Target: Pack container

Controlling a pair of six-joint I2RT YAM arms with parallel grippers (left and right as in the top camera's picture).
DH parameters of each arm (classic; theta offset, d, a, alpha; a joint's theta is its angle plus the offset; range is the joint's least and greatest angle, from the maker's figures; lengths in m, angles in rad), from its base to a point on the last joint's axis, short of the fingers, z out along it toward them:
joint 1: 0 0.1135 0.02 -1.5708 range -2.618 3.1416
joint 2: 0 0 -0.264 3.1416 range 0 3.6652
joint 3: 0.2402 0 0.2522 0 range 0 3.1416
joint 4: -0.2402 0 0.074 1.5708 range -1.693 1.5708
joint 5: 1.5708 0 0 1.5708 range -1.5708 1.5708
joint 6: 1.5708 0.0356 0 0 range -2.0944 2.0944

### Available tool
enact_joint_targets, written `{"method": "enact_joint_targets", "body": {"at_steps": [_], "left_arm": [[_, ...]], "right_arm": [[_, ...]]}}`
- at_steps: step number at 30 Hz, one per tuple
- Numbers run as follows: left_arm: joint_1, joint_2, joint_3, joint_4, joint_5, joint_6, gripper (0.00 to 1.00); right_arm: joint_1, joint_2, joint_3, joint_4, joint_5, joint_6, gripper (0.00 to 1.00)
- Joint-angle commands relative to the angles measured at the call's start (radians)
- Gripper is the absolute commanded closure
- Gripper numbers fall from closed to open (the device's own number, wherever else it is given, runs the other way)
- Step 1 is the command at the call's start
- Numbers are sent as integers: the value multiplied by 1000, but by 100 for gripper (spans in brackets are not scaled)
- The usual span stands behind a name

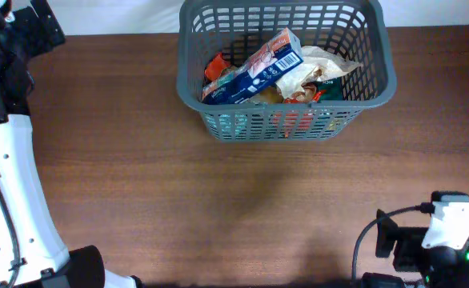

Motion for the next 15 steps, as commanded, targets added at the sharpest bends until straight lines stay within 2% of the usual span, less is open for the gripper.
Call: {"method": "enact_joint_targets", "body": {"at_steps": [1, 15], "left_arm": [[-3, -13, 2, -5, 10, -17, 1], [-3, -13, 2, -5, 10, -17, 1]], "right_arm": [[6, -9, -47, 16, -6, -9, 1], [6, -9, -65, 25, -8, -9, 1]]}}
